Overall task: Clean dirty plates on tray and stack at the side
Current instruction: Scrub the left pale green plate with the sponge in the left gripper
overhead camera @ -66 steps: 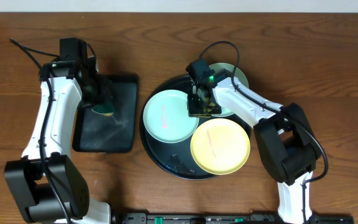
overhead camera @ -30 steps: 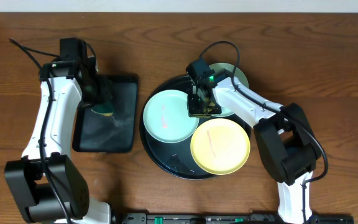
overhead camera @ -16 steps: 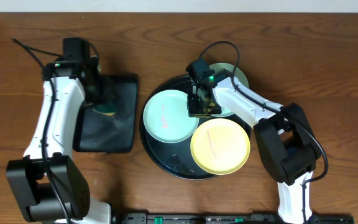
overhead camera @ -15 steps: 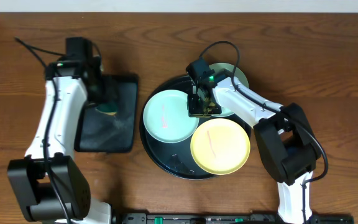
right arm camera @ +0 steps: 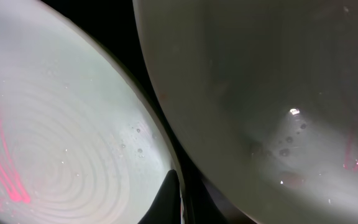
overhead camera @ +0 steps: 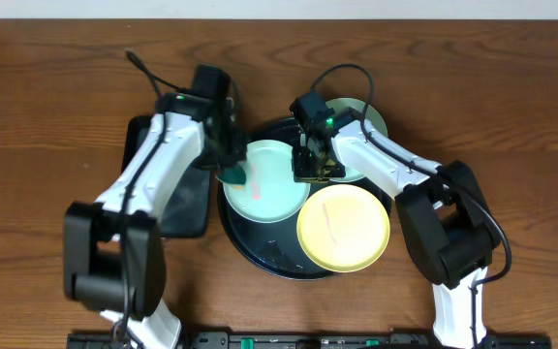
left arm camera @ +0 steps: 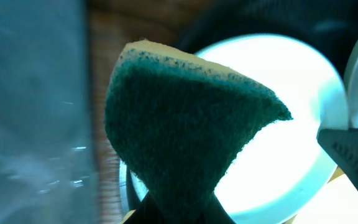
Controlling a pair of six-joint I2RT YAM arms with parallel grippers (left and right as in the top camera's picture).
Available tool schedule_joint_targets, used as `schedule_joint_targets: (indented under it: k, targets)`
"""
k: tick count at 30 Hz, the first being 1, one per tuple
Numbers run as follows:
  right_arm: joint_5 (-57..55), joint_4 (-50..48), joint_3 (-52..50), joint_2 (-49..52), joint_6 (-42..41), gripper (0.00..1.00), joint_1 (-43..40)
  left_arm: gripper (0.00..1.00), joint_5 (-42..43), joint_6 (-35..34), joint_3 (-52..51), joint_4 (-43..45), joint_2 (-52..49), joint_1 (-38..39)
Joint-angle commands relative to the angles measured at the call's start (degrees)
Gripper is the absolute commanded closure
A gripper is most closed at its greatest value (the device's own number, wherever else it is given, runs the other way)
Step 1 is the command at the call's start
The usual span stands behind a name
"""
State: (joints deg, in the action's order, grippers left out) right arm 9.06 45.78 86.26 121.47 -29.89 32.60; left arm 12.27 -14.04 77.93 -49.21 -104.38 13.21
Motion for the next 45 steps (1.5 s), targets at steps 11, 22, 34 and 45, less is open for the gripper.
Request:
schedule_joint_targets:
  k: [11,22,34,45]
  targets:
    - [-1.5,-0.3,0.6,1.0,0.2,0.99,0.8,0.93,6.2,-4.2,-0.3,2.0,-10.9,4.6]
    - [-1.5,-0.1,0.6,1.0,0.2,0.99,0.8,0.93,5.6,-4.7,1.1,7.6,-12.8,3.9]
    - [-1.5,-0.1,0.6,1.0,0.2,0.99,0.8,0.93,2.9,-4.6,1.6,6.9,-12.8,1.6]
    - [-1.5,-0.1,0.6,1.0,0.2,0.99,0.8,0.93,16.5,4.0,1.6,0.7,-12.8,3.1]
